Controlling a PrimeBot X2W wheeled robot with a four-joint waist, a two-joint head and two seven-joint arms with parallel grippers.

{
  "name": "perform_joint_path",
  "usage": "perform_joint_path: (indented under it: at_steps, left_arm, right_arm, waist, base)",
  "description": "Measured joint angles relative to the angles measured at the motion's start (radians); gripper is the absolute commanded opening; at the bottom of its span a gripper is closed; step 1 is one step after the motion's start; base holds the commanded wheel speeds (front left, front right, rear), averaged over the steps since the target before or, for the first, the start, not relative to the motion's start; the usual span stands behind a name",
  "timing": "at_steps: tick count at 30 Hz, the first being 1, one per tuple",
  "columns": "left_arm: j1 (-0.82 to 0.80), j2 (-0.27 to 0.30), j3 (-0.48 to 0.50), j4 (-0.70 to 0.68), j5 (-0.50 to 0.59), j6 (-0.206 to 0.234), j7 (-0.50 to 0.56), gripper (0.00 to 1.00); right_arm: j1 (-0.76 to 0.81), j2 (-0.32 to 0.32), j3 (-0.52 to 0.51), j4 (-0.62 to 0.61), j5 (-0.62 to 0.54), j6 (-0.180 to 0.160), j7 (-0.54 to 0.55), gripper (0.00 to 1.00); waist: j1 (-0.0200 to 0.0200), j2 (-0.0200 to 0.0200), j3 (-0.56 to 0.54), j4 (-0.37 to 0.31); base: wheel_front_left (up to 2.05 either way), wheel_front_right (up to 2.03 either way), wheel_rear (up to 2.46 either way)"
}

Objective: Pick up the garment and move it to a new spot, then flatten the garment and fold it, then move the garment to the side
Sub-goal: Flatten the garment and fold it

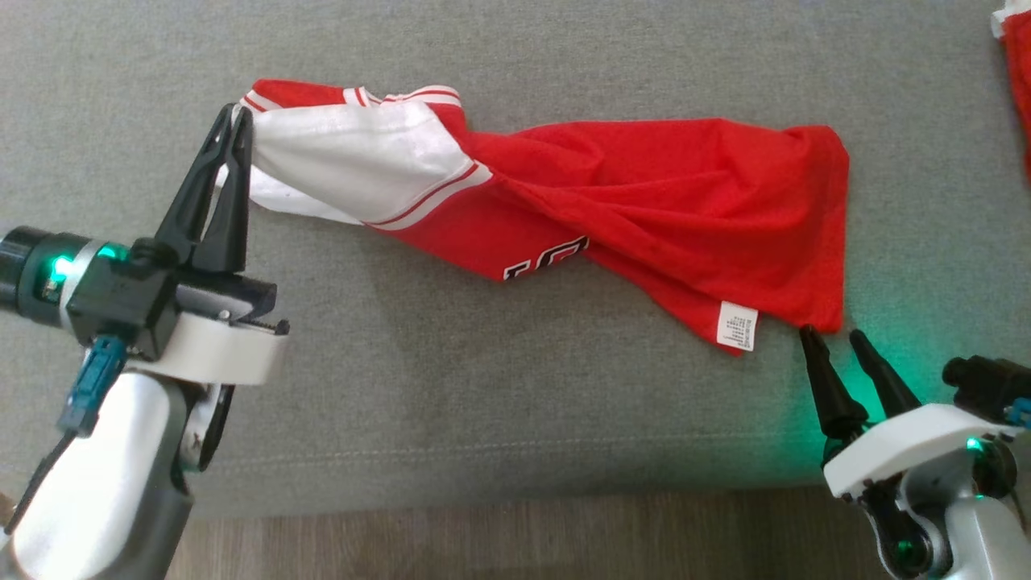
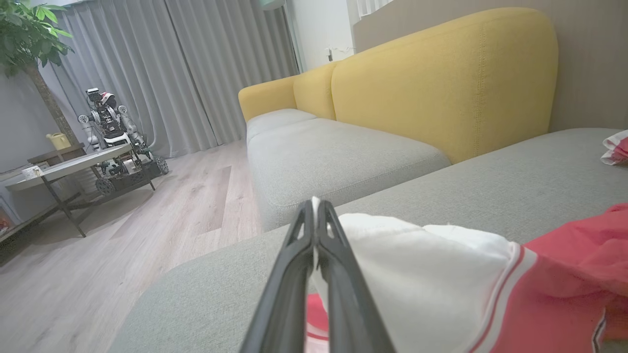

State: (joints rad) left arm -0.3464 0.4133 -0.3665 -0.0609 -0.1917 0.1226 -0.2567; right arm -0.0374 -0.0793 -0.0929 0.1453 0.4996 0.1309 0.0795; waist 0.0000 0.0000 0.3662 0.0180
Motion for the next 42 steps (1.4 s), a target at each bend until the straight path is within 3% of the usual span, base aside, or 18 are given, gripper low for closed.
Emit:
perform_joint_path:
  at_steps: [2,5,6,7,8,9,18,25,29,33,42]
  left_arm:
    - [0.0,-0.004,0.005,0.0,0.008,-0.004,0.0,0.0]
    - [0.0,-0.007,0.012,0.0,0.014,-0.01,0.0,0.0]
    - [0.0,-0.008,0.014,0.0,0.014,-0.01,0.0,0.0]
    - [0.0,-0.009,0.016,0.0,0.014,-0.01,0.0,0.0]
    - [0.0,-0.01,0.018,0.0,0.015,-0.015,0.0,0.0]
    - [0.0,-0.011,0.018,0.001,0.015,-0.018,0.0,0.0]
    - [0.019,-0.013,0.038,-0.006,0.023,-0.028,0.0,0.0]
    - [-0.03,0.024,0.048,-0.078,0.015,-0.108,0.011,0.0]
    - [-0.174,0.058,0.054,-0.13,-0.013,-0.17,0.076,0.0]
    - [-0.406,0.099,0.038,-0.117,-0.034,-0.23,0.162,0.0]
    - [-0.886,0.17,-0.179,0.186,-0.03,-0.255,0.228,0.0]
  right_arm:
    - [-0.015,0.001,-0.002,0.021,-0.002,0.0,0.0,1.0]
    - [-0.052,0.001,-0.002,0.049,-0.002,0.0,-0.003,0.73]
    - [-0.065,0.001,0.001,0.059,-0.001,0.0,-0.005,0.49]
    - [-0.074,0.0,0.003,0.068,-0.001,0.0,-0.006,0.38]
    - [-0.081,-0.001,0.004,0.076,-0.001,0.0,-0.008,0.15]
    - [-0.084,-0.002,0.007,0.082,-0.001,0.0,-0.01,0.0]
    - [-0.051,-0.011,-0.019,-0.008,0.034,0.0,-0.027,0.0]
    - [-0.1,-0.046,-0.089,-0.218,0.07,0.0,0.063,0.0]
    - [-0.227,-0.078,-0.135,-0.293,0.066,0.0,0.149,0.0]
    - [-0.438,-0.128,-0.17,-0.28,0.007,0.0,0.231,0.0]
    - [-0.877,-0.175,-0.087,-0.046,-0.052,0.0,0.298,0.0]
  waist:
    - [0.0,0.0,0.003,0.003]
    - [0.0,0.0,0.008,0.006]
    - [0.0,0.0,0.009,0.007]
    - [0.0,0.0,0.011,0.008]
    - [0.0,0.0,0.011,0.009]
    - [0.0,0.0,0.009,0.009]
    - [0.0,0.0,-0.05,0.001]
    - [0.0,0.0,-0.147,-0.021]
    - [0.0,0.0,-0.19,-0.032]
    - [0.0,0.0,-0.194,-0.039]
    - [0.0,0.0,-0.1,-0.052]
  base:
    - [0.0,0.0,0.0]
    - [0.0,0.0,0.0]
    - [0.0,0.0,0.0]
    - [0.0,0.0,0.0]
    - [0.0,0.0,0.0]
    - [0.0,0.0,0.0]
    - [0.0,0.0,0.0]
    - [0.0,0.0,0.0]
    - [0.0,0.0,0.0]
    - [0.0,0.0,0.0]
    - [0.0,0.0,0.0]
